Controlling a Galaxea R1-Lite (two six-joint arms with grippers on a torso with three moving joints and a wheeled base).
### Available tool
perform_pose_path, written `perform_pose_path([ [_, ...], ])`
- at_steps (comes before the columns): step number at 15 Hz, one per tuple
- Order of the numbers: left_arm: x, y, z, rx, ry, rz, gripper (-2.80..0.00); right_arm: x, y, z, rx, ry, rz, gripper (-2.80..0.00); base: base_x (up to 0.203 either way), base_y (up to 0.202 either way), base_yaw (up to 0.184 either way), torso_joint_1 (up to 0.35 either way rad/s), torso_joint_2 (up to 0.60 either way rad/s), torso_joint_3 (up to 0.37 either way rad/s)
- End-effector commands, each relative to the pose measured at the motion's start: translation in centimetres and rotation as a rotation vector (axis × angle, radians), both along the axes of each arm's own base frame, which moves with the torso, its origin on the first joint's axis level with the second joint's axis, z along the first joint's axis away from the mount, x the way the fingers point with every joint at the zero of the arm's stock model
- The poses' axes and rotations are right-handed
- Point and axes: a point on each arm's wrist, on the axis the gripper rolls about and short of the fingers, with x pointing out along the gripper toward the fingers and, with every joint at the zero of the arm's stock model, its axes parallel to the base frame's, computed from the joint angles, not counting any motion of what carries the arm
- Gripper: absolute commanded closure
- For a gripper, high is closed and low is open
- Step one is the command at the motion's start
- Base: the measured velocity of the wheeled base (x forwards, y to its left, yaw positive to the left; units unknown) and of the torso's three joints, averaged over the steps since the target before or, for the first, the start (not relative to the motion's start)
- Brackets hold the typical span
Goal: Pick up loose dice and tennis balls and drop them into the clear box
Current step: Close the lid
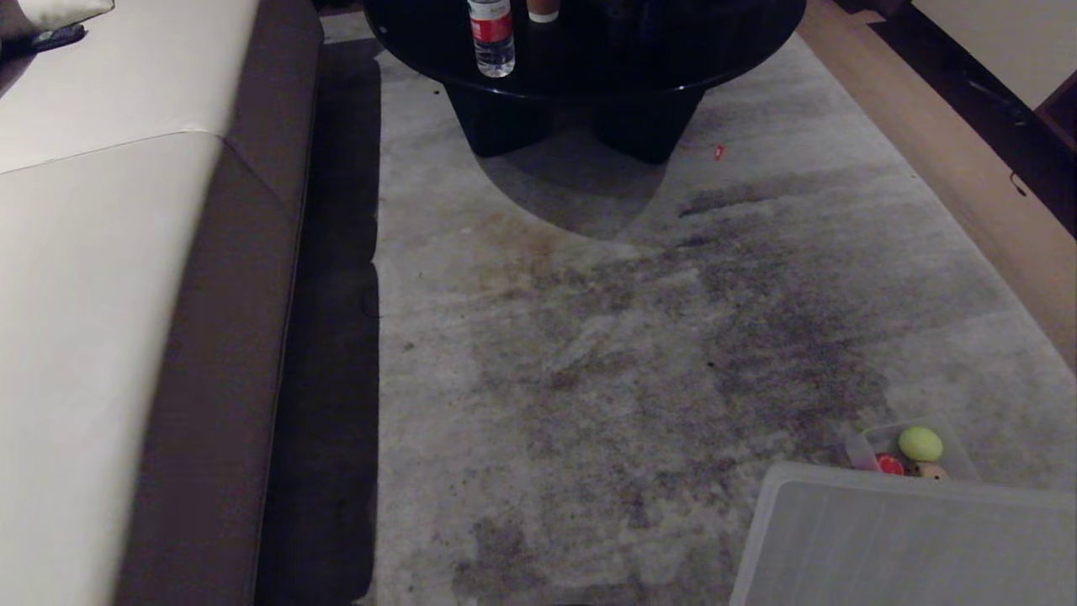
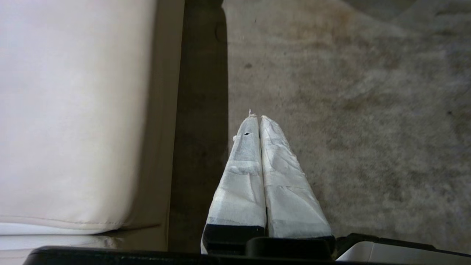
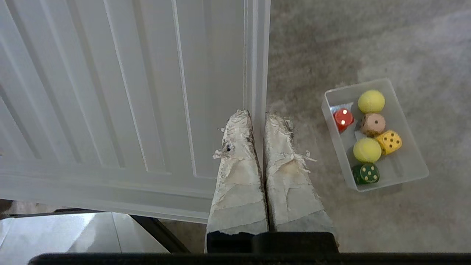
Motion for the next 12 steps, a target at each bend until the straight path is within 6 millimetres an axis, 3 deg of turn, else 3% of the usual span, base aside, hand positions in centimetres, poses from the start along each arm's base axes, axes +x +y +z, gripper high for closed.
perform_pose_path([
  [1,0.01,0.00,-0.04,-0.001,0.001,0.001,0.00,0.01,0.00,0.00,0.001,0.001,0.000,0.00,0.000,0.000,0.000,0.002,0.01,-0.198],
  [12,0.02,0.00,-0.04,-0.001,0.003,0.001,0.00,0.01,0.00,0.00,0.001,0.001,0.000,0.00,0.000,0.000,0.000,0.001,0.00,-0.196],
])
